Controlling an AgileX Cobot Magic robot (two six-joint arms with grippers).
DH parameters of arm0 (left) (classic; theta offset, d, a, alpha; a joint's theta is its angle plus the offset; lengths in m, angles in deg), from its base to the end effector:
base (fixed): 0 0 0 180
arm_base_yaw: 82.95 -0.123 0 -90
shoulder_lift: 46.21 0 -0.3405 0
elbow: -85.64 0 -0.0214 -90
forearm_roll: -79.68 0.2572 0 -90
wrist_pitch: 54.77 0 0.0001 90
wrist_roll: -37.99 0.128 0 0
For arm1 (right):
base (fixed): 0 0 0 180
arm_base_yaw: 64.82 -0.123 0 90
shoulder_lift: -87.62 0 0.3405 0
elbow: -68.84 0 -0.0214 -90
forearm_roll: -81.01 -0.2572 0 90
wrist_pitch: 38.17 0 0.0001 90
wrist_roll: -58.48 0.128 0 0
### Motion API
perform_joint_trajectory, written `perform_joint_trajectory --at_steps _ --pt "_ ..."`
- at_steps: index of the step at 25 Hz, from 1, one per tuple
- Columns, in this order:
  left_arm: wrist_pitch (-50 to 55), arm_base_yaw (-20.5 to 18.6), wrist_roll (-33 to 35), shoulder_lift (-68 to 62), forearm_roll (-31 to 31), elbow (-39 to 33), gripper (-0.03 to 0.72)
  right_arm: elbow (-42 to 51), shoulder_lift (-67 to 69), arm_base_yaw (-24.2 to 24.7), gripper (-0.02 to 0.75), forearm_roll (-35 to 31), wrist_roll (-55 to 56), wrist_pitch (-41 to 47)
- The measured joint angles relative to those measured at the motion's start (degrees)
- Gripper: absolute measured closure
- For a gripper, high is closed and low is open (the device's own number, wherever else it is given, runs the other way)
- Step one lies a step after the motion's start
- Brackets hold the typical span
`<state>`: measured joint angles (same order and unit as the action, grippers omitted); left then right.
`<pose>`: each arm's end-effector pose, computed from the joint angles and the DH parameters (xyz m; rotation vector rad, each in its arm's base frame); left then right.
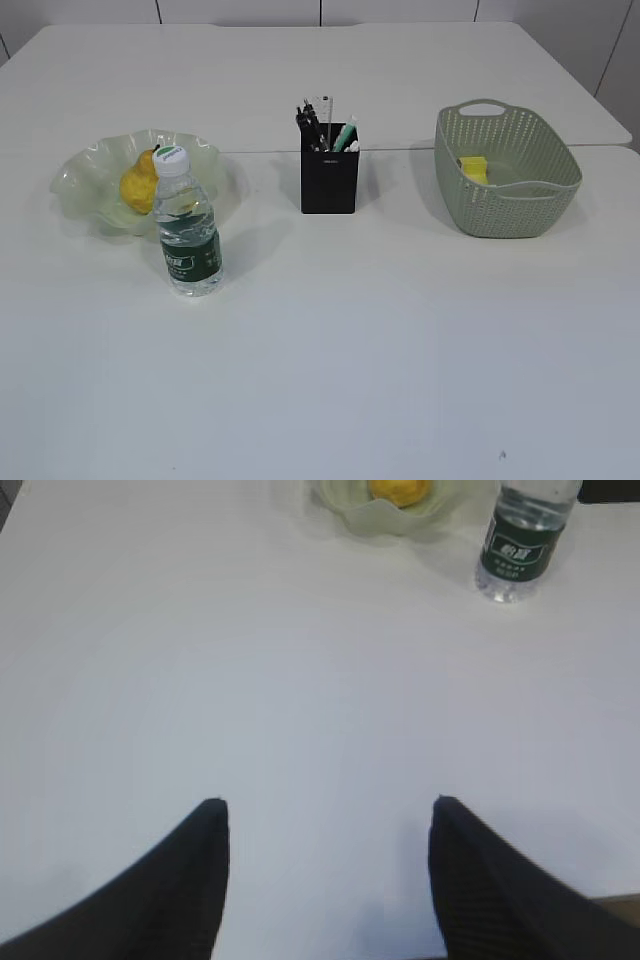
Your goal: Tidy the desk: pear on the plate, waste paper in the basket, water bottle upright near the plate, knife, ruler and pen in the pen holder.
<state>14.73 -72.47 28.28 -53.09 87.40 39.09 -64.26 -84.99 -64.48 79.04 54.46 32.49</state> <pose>-0.0339 0.0227 0.2654 -0.0086 2.1377 -0.0437 -0.0365 0.0044 0.2609 -0.0760 2.1789 -0.0014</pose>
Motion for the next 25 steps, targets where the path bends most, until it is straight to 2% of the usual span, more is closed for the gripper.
perform_joint_trajectory --at_steps 5,11,16,18,25 --pt "-3.8 0.0 0.2 0.0 -0.3 -1.3 0.241 2.4 0.0 0.0 0.414 1.0 -0.5 -3.8" --pt "-5.1 0.0 0.2 0.0 -1.4 -1.8 0.235 2.8 0.0 0.0 0.414 1.1 -0.8 -4.3" --pt "-5.2 0.0 0.2 0.0 -1.6 -1.8 0.118 2.8 0.0 0.0 0.414 1.1 -0.8 -4.4" --pt "-5.4 0.0 0.2 0.0 -1.7 -1.8 0.102 2.8 0.0 0.0 0.414 1.1 -0.8 -4.4" --pt "-5.4 0.0 0.2 0.0 -1.1 -1.8 0.141 2.8 -1.0 -0.1 0.414 1.1 -0.9 -4.6"
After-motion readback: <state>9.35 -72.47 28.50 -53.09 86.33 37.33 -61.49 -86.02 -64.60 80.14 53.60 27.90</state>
